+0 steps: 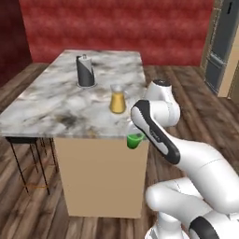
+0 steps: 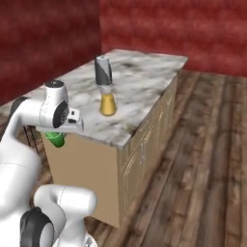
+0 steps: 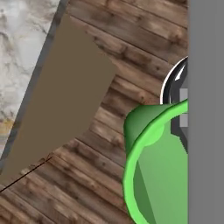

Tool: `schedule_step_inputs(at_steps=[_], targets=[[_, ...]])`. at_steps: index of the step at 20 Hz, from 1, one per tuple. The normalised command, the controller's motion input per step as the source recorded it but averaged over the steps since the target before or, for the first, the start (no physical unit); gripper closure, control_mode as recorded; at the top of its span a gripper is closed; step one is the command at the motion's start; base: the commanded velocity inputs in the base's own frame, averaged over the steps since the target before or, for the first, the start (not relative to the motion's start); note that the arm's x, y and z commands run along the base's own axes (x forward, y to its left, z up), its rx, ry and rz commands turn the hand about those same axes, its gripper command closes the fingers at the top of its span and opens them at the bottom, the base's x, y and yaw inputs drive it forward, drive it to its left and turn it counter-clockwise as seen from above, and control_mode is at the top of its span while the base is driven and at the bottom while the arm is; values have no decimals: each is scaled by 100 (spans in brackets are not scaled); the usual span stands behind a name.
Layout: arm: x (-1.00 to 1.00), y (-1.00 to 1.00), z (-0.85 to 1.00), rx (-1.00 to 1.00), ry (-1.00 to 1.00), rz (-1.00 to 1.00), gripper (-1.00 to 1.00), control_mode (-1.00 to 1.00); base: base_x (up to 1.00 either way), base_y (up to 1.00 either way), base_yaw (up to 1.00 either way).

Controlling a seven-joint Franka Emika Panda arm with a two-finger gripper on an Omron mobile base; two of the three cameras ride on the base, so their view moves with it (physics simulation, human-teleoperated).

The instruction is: Place the pitcher and cup on the dining counter for serving.

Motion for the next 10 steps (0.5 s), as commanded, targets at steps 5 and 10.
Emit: schedule_step_inputs(at_steps=[5,10], targets=[[0,0,0,0,0,0,100,100,100,100,10],[0,0,0,0,0,0,100,100,84,97,-5]])
